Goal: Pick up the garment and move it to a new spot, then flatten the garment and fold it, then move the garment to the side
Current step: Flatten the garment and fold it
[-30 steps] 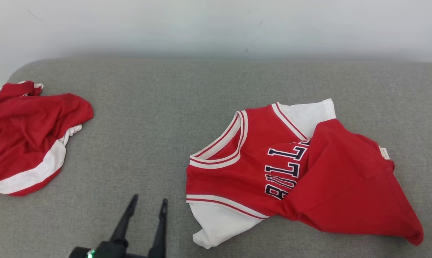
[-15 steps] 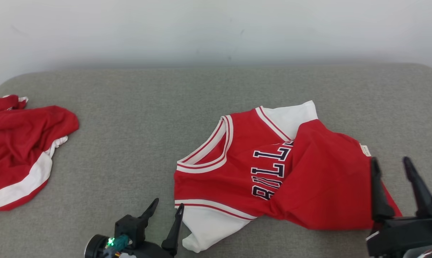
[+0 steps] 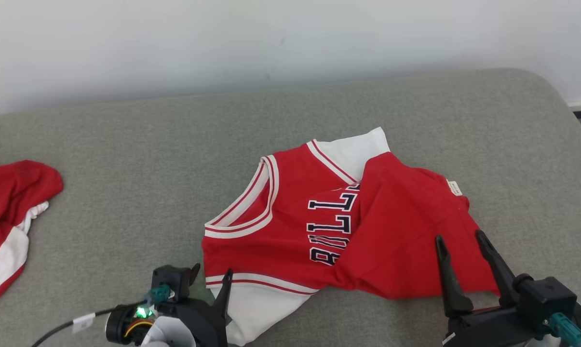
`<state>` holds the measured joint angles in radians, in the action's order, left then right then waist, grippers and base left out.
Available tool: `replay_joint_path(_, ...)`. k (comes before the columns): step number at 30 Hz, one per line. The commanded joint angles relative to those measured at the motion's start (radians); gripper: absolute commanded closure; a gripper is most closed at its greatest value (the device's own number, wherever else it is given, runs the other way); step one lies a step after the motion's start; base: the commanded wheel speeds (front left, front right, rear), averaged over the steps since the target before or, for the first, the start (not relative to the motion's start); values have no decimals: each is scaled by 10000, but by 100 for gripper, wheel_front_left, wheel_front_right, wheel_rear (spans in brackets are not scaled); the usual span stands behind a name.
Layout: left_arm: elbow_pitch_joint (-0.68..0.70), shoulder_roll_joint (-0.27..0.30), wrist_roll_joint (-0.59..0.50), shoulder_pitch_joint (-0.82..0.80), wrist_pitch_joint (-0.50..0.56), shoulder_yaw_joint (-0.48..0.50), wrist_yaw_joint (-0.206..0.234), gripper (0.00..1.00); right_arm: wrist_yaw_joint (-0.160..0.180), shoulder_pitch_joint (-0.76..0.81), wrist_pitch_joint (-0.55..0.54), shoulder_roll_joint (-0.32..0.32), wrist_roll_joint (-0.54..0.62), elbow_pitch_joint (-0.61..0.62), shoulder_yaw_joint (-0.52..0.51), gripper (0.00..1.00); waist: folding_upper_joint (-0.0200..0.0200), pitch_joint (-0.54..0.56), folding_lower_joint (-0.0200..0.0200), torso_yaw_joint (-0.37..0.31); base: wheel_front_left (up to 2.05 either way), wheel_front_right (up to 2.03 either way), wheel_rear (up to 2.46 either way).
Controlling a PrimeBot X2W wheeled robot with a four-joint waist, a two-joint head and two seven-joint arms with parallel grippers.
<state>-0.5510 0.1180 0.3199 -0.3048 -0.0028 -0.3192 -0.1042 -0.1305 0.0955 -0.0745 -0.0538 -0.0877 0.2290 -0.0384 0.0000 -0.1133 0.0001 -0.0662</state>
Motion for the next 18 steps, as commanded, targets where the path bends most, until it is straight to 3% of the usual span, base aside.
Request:
replay_joint_path(1,-47,-16,133,-168,46,33,50,0,-8,-69,85,-6,-50,-18,33,0,0,-76,-1,-88,0,0,0)
replay_joint_path(4,-463,-18,160,-475,493,63,218,4,-8,-216,201,-29,-94,-188,54,0,0,-161,-1,-164,0,0,0)
replay_joint_path(5,-550,-30,168,-556,615,70,260,29,-8,-243,218,-31,-112,-209,50,0,0,-187,-1,-174,0,0,0)
replay_joint_path(6,-613,-38,174,-652,724,60,315,78,-8,-268,222,-39,-126,-222,46,0,0,-214,-1,-180,0,0,0)
replay_joint_path(7,-632,-38,198,-761,747,71,320,100,-8,-289,228,-35,-153,-218,48,0,0,-253,-1,-188,0,0,0)
replay_joint_path(18,-921,294,96,-2281,-172,373,441,100,-8,-567,337,-29,-256,-131,144,0,0,-804,-1,-293,0,0,0)
